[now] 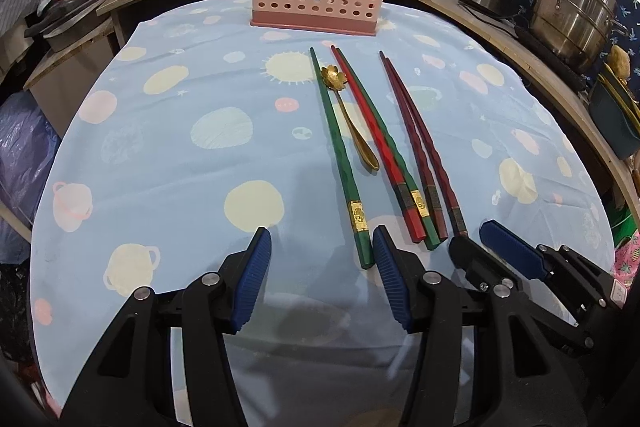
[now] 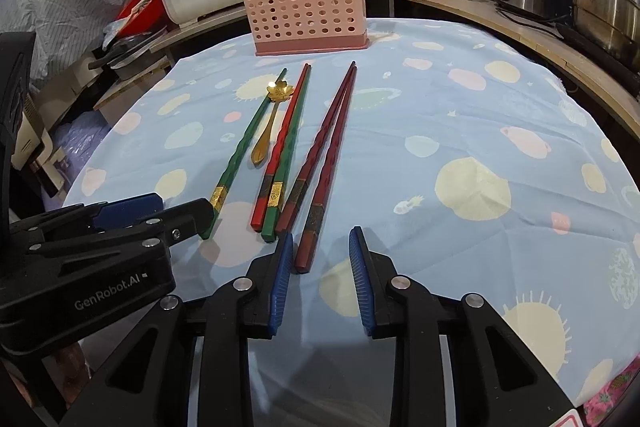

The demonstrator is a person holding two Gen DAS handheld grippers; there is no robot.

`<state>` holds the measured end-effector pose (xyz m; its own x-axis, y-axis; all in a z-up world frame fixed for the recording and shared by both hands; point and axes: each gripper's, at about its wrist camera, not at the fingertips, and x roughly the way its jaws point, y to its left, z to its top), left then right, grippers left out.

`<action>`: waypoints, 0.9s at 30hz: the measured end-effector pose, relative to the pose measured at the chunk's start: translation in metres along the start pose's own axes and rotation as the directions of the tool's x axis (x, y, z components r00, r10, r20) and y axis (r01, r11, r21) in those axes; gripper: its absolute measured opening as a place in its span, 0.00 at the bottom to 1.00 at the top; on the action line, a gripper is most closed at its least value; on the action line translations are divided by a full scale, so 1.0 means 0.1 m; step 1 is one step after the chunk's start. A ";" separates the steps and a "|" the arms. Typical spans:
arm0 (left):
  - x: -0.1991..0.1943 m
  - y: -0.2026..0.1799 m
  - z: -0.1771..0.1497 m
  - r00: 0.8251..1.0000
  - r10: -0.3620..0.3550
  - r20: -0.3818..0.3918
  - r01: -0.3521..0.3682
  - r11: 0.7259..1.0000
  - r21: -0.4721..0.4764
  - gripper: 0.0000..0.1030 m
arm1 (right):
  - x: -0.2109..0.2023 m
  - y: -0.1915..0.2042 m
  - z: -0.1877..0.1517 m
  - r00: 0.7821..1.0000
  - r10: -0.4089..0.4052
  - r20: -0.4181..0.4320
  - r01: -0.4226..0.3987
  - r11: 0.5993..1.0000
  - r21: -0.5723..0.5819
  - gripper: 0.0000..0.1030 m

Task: Organize utensils
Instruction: 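Grasp the green chopstick with left tool while right tool grasps a dark red chopstick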

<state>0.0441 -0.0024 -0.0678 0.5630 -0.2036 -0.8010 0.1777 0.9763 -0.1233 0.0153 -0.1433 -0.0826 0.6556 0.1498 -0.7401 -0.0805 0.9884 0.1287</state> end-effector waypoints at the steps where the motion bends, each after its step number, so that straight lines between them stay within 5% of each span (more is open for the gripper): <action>1: 0.01 0.00 0.00 1.000 0.004 0.001 -0.004 1.000 0.001 0.49 | 0.01 0.00 0.00 1.000 -0.005 0.004 0.005 1.000 -0.004 0.23; 10: 0.07 -0.03 0.04 0.999 0.035 0.016 -0.035 0.999 0.018 0.47 | 0.02 -0.06 0.01 1.000 -0.025 0.013 0.025 1.000 -0.010 0.09; 21: 0.06 -0.02 0.04 1.000 0.003 0.013 -0.004 1.000 0.031 0.10 | 0.00 -0.10 0.00 1.000 -0.012 0.010 0.012 1.000 0.012 0.07; 27: 0.03 0.05 0.03 0.999 -0.035 0.000 0.035 0.999 0.005 0.07 | -0.05 -0.17 0.00 1.000 -0.002 0.006 0.002 0.999 0.047 0.07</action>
<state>0.0491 0.0015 -0.0688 0.5565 -0.2374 -0.7962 0.2013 0.9683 -0.1479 0.0132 -0.1608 -0.0815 0.6601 0.1474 -0.7365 -0.0436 0.9864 0.1584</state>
